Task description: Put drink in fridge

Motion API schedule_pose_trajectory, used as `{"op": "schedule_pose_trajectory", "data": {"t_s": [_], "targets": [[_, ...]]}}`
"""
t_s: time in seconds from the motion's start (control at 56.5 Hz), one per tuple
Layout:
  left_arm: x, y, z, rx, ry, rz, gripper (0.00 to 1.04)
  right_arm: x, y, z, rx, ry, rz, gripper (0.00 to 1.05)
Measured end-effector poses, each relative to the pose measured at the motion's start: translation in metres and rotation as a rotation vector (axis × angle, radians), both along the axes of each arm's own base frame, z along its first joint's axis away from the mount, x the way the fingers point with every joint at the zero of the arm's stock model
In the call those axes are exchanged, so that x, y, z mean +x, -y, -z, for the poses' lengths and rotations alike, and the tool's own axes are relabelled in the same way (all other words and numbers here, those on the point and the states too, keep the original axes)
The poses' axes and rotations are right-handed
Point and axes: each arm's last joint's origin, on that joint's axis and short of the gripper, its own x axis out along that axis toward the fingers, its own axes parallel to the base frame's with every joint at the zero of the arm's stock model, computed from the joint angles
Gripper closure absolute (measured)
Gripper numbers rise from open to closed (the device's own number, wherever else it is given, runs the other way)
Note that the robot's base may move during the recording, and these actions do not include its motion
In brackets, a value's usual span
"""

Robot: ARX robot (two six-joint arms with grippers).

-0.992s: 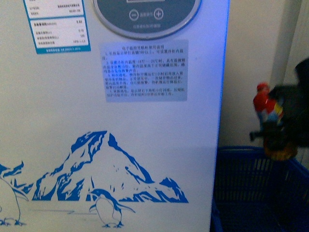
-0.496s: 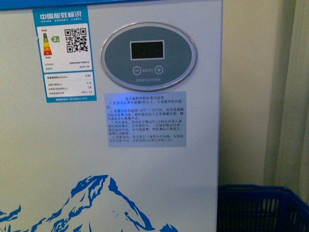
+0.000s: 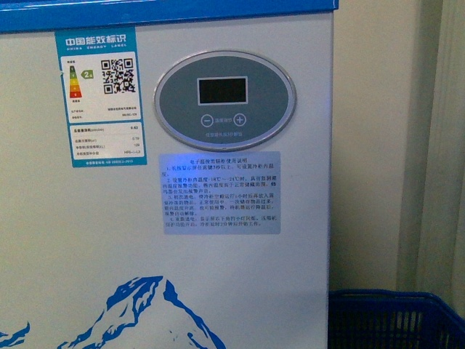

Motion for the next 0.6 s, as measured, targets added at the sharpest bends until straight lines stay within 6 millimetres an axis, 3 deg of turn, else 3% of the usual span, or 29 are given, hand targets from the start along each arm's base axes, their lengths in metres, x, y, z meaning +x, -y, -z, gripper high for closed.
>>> {"op": "schedule_pose_trajectory", "data": {"t_s": [0.213, 0.425, 0.602], "targets": [[0.0, 0.0, 0.0, 0.0, 0.0, 0.0, 0.08, -0.033, -0.011, 0.028, 0.041, 0.016, 0.032, 0.66], [0.0, 0.0, 0.0, 0.0, 0.0, 0.0, 0.08, -0.032, -0.027, 0.068, 0.05, -0.05, 0.024, 0.66], [0.0, 0.0, 0.0, 0.0, 0.0, 0.0, 0.08, -0.031, -0.034, 0.078, 0.037, -0.085, -0.025, 0.66]]}}
